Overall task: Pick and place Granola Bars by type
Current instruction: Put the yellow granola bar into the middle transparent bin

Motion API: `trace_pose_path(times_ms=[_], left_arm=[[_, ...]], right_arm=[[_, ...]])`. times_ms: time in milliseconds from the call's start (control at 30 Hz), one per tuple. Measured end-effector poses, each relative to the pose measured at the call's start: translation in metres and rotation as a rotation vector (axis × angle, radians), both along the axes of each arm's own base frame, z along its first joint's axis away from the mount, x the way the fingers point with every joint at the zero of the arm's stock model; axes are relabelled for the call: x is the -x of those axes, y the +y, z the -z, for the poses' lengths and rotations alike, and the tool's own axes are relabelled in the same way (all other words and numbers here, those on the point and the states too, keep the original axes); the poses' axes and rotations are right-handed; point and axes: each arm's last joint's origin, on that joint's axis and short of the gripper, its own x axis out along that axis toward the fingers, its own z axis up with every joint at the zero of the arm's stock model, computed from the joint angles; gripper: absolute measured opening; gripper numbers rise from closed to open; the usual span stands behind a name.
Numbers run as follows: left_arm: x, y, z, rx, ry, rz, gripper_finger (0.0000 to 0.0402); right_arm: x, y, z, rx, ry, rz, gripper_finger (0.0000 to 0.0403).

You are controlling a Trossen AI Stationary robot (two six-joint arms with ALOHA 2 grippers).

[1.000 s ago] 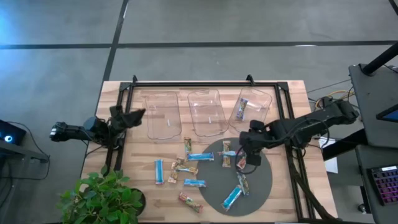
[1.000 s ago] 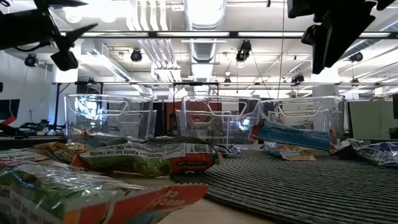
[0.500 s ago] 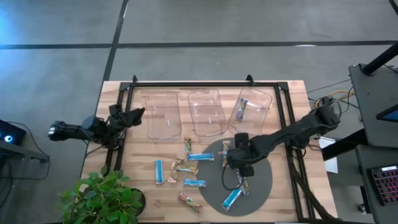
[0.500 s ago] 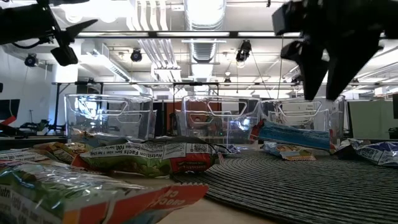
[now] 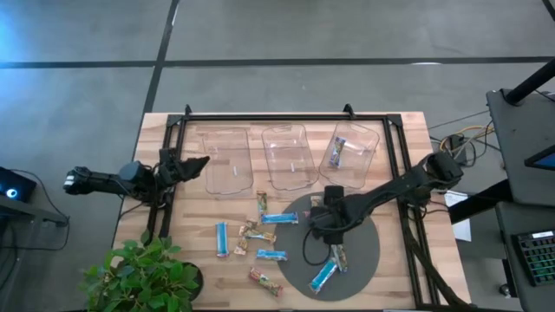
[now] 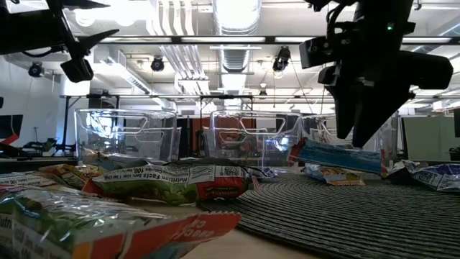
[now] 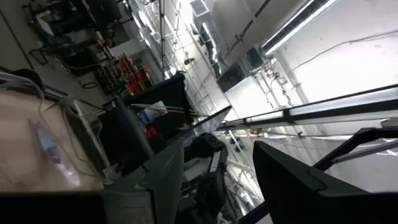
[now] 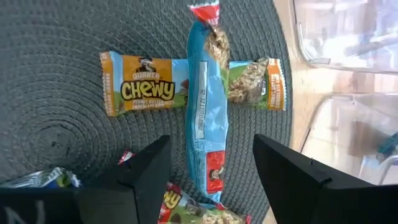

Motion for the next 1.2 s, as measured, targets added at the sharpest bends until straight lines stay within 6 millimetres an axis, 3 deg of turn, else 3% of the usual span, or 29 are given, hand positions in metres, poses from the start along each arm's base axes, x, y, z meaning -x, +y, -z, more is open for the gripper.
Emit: trace_pose_path(times_ms=[233, 500, 667, 800, 967, 1200], left_arm=[[0.001, 0.003, -0.007, 0.129, 0.002, -0.074, 0.0175], [-0.005, 0.000, -0.026, 0.092, 0.623, -0.022, 0.0163], [-0.020, -0.007, -0.056, -0.019, 0.838, 0.120, 0.0162], [-0.039, -0.010, -0.071, -0.038, 1.074, 0.135, 0.0162], [-0.082, -0.033, -0.082, -0.350, 1.210, 0.339, 0.0162], [-0.136, -0.070, -0.060, -0.705, 1.374, 0.515, 0.0162]], right_arm=[[0.001, 0.000, -0.023, -0.028, -0.076, 0.007, 0.0219], [0.013, -0.010, -0.047, -0.058, -0.140, 0.083, 0.0219], [0.020, -0.014, -0.050, -0.063, -0.142, 0.121, 0.0219], [0.022, -0.015, -0.050, -0.059, -0.131, 0.122, 0.0219], [0.023, -0.015, -0.049, -0.050, -0.116, 0.103, 0.0219], [0.023, -0.015, -0.049, -0.043, -0.107, 0.078, 0.0219]])
